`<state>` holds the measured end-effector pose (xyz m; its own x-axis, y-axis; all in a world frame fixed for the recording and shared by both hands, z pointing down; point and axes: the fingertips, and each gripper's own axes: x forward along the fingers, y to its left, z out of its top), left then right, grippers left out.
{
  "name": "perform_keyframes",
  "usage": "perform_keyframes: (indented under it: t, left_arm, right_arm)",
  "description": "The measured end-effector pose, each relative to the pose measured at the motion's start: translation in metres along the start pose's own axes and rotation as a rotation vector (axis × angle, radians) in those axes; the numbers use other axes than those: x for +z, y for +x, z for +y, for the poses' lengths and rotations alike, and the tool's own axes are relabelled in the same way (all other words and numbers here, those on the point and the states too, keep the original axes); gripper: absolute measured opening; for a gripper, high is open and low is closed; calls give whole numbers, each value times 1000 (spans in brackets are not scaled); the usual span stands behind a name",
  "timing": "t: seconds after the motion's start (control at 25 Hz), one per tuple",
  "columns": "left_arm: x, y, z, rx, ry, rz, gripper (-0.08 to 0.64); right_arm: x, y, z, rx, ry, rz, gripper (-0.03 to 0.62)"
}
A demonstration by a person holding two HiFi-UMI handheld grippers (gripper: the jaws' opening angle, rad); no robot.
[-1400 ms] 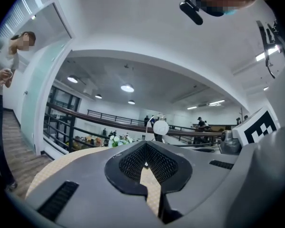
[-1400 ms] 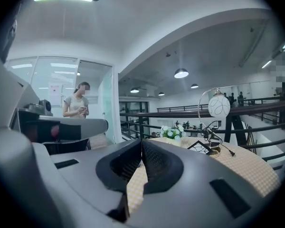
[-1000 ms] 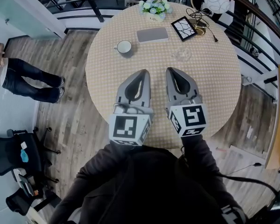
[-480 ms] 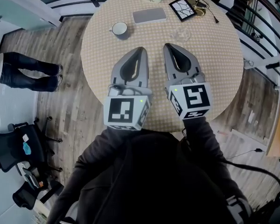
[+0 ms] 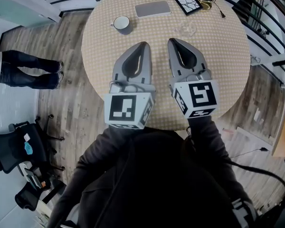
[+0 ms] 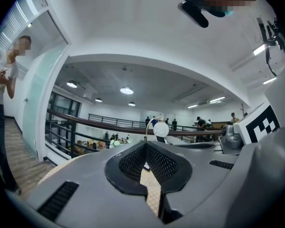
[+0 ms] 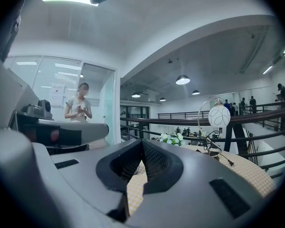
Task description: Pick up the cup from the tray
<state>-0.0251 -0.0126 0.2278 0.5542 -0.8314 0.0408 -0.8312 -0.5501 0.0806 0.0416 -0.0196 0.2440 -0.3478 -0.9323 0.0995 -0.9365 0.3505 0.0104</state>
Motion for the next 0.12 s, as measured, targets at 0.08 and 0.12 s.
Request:
perform_keyframes:
  t: [0.08,0.12]
  left_arm:
    - [0,1,2,0,-4,1,5]
    - [0,1,3,1,-5,2,5]
  right_arm:
    - [0,2,0,0,0,1,6]
    - [0,3,1,0,0,1,6]
